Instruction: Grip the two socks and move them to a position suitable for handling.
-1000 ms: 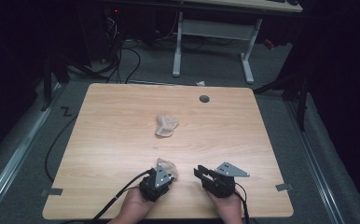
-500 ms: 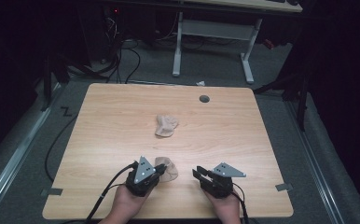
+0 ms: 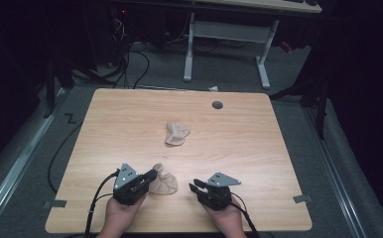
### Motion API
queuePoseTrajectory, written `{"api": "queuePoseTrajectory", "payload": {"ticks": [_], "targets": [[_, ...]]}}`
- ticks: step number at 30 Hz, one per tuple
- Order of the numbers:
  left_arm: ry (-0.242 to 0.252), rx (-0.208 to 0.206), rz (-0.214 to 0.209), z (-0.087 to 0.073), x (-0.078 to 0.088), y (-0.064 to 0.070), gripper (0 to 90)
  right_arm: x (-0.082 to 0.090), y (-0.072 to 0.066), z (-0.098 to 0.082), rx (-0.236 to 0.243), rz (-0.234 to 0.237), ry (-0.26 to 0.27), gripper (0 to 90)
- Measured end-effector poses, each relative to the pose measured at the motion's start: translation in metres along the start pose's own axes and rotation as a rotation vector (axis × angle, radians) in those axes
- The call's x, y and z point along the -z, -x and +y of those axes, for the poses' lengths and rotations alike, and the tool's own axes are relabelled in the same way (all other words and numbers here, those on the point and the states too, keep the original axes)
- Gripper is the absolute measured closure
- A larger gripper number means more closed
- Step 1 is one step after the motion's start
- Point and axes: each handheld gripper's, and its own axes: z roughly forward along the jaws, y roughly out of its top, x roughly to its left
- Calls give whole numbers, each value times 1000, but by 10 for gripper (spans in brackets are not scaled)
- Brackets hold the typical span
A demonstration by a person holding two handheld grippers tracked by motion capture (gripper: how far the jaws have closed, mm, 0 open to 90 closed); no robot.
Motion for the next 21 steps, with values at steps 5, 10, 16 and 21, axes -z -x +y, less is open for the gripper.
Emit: {"api": "queuePoseTrajectory", "payload": {"ticks": [5, 10, 16, 21], "targets": [[-1, -6, -8, -1, 0, 1, 847, -23, -8, 11, -8, 30, -25, 711], [8, 2, -10, -2, 1, -2, 848, -44, -13, 17, -7, 33, -81, 694], [13, 12, -8, -3, 4, -4, 847, -51, -14, 18, -3, 29, -121, 692], [16, 14, -10, -3, 5, -5, 847, -54, -16, 17, 0, 33, -147, 701]]}}
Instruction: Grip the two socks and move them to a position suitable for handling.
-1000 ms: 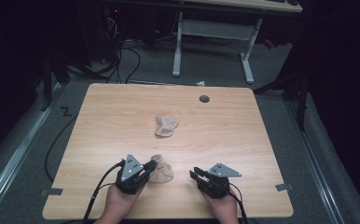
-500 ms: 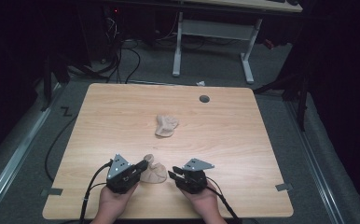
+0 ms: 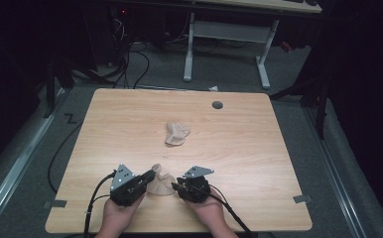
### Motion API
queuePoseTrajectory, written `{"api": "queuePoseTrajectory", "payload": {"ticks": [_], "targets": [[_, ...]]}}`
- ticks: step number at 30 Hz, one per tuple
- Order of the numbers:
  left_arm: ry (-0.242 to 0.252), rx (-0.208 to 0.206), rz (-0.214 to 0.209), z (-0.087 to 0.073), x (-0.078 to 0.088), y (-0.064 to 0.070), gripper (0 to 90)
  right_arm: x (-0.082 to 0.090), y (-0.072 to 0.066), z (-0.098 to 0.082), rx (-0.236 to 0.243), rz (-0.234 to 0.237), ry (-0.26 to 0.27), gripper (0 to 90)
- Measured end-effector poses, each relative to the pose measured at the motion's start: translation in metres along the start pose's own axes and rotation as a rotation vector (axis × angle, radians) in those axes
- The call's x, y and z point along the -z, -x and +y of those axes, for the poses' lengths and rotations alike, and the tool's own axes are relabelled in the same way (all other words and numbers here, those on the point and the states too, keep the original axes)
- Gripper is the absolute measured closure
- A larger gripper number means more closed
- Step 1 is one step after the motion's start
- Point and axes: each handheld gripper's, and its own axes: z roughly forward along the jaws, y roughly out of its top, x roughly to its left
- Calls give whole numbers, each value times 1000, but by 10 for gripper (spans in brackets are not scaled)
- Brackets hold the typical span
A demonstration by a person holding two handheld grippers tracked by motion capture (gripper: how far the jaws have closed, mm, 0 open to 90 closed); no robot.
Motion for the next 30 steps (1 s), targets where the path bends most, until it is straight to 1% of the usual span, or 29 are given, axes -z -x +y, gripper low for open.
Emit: {"api": "queuePoseTrajectory", "payload": {"ticks": [1, 2, 3, 4, 5, 7, 10, 11, 15, 16, 17, 18, 19, 21, 23, 26, 27, 28, 29, 30], "targets": [[1, -1, 0, 0, 0, 0, 847, 0, 0, 0, 11, -1, 4, 716], [2, -3, 1, 0, 1, 0, 847, 0, 0, 0, 9, -5, -1, 754], [4, -4, 2, 0, 1, 0, 847, 0, -1, 0, 15, -8, -4, 800], [4, -5, 4, 0, 2, 0, 847, 0, -1, 1, 31, -8, -14, 873], [6, -4, 8, 0, 3, -1, 847, 0, -1, 1, 31, -8, -14, 873], [3, 2, 15, -1, 5, -4, 845, 0, -3, 0, 40, -11, -13, 900], [-1, 4, 29, -4, 8, -8, 841, 2, -3, 1, 52, -17, -15, 900], [-6, 2, 34, -5, 10, -10, 840, 3, -3, 1, 57, -22, -7, 900], [-16, 17, 50, -11, 15, -15, 836, 11, 2, 0, 49, -27, 15, 900], [-11, 23, 52, -12, 15, -16, 837, 12, 2, 0, 34, -12, 25, 869], [-11, 26, 54, -12, 16, -17, 837, 12, 2, 0, 34, -12, 25, 869], [-10, 23, 57, -12, 17, -17, 837, 12, -1, 1, 24, 19, 38, 780], [-10, 23, 57, -12, 17, -17, 836, 12, -1, 1, 24, 19, 38, 780], [-3, 24, 61, -12, 18, -17, 834, 8, -6, 3, 29, 26, 34, 681], [2, 19, 69, -11, 20, -18, 835, 2, -7, 4, 17, 24, 25, 644], [3, 24, 80, -13, 24, -22, 838, -3, -8, 4, 16, 20, 11, 642], [1, 25, 83, -14, 24, -23, 837, -4, -8, 4, 29, 14, 9, 643], [-1, 30, 90, -15, 25, -25, 836, -5, -9, 4, 17, 8, -1, 648], [2, 41, 94, -16, 26, -27, 835, -6, -8, 4, 25, 7, -4, 657], [1, 43, 98, -17, 28, -29, 829, -6, -8, 4, 32, 5, -7, 720]]}}
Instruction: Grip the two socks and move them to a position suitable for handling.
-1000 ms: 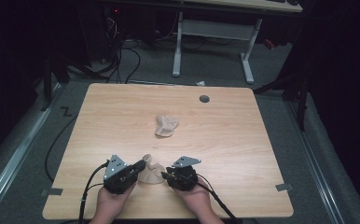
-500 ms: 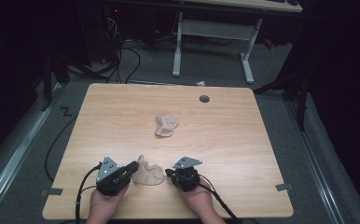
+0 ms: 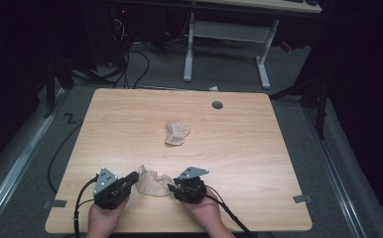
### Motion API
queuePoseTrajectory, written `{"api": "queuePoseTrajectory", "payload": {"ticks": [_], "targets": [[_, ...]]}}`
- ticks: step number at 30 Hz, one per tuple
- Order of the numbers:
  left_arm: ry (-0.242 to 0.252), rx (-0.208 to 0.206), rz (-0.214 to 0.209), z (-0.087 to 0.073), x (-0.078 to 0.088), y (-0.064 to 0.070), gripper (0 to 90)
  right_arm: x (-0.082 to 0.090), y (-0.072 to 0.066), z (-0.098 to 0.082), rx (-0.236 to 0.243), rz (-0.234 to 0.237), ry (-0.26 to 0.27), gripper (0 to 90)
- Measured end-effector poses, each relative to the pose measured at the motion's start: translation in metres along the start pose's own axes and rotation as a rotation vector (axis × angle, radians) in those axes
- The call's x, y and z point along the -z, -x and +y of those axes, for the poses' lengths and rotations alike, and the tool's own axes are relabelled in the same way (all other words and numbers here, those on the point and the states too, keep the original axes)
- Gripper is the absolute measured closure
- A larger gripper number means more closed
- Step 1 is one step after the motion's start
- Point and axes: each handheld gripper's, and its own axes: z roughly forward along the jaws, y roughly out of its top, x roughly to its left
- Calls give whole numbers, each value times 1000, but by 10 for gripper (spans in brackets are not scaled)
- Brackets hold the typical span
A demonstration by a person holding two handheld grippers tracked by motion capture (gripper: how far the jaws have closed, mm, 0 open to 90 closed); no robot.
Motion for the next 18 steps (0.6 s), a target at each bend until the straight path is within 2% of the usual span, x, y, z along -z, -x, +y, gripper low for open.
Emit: {"api": "queuePoseTrajectory", "payload": {"ticks": [1, 3, 8, 12, 13, 14, 15, 17, 18], "targets": [[4, 1, 8, -1, 1, -2, 829, 0, 0, 0, 0, 0, 0, 720], [6, 2, 37, -2, 5, -7, 802, -1, 0, 0, 18, 4, -4, 844], [12, -19, 66, 0, 11, -11, 780, 3, -2, 0, 35, -12, -3, 889], [-4, -45, 63, 3, 6, -8, 784, 13, 3, -3, 37, -20, 13, 899], [-15, -52, 63, 3, 3, -8, 784, 13, 3, -3, 37, -20, 13, 899], [-54, -69, 78, 2, -8, -9, 788, 17, 6, -5, 35, -28, 10, 900], [-54, -69, 78, 2, -8, -9, 792, 17, 6, -5, 35, -28, 10, 900], [-115, -66, 84, 0, -22, -13, 794, 21, 10, -8, 37, -35, 17, 900], [-130, -69, 82, -1, -26, -14, 796, 26, 13, -10, 27, -42, 18, 900]]}}
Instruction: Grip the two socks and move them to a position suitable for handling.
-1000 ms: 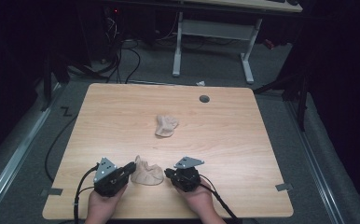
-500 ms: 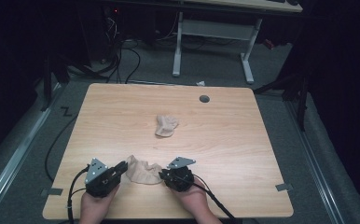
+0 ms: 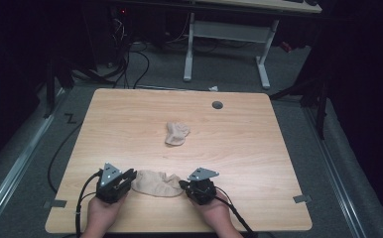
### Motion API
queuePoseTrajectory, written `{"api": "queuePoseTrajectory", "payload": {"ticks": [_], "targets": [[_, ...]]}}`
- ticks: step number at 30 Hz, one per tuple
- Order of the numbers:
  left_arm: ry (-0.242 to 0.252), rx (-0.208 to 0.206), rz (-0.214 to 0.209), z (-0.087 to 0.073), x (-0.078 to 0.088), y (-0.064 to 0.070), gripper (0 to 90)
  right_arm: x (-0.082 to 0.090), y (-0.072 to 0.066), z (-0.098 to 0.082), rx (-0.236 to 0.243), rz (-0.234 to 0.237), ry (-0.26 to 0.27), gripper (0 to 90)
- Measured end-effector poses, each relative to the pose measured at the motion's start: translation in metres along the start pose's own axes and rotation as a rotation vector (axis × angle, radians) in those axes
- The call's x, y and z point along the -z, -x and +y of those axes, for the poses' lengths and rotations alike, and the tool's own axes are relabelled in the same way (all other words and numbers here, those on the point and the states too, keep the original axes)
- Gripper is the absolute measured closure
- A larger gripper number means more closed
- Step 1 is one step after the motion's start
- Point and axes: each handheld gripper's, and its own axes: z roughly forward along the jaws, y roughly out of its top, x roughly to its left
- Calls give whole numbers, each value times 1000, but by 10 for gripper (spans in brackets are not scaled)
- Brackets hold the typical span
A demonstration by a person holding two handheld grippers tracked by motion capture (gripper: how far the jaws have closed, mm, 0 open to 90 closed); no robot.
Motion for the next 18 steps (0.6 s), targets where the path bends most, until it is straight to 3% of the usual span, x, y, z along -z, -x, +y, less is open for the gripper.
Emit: {"api": "queuePoseTrajectory", "payload": {"ticks": [2, 7, 14, 15, 16, 18], "targets": [[-61, -15, -17, -1, -14, 4, 800, 4, 4, -3, -7, -12, 1, 900], [-111, -56, -46, -3, -26, 20, 815, 19, 18, -14, -30, -56, 1, 900], [-158, -208, -101, -1, -33, 63, 814, 51, 38, -38, -76, -116, -2, 900], [-144, -169, -114, -3, -34, 73, 814, 51, 38, -38, -76, -116, -2, 900], [-153, -247, -99, -2, -34, 73, 815, 58, 40, -44, -85, -128, -5, 900], [-145, -278, -83, -4, -33, 78, 816, 60, 41, -47, -87, -132, -7, 900]]}}
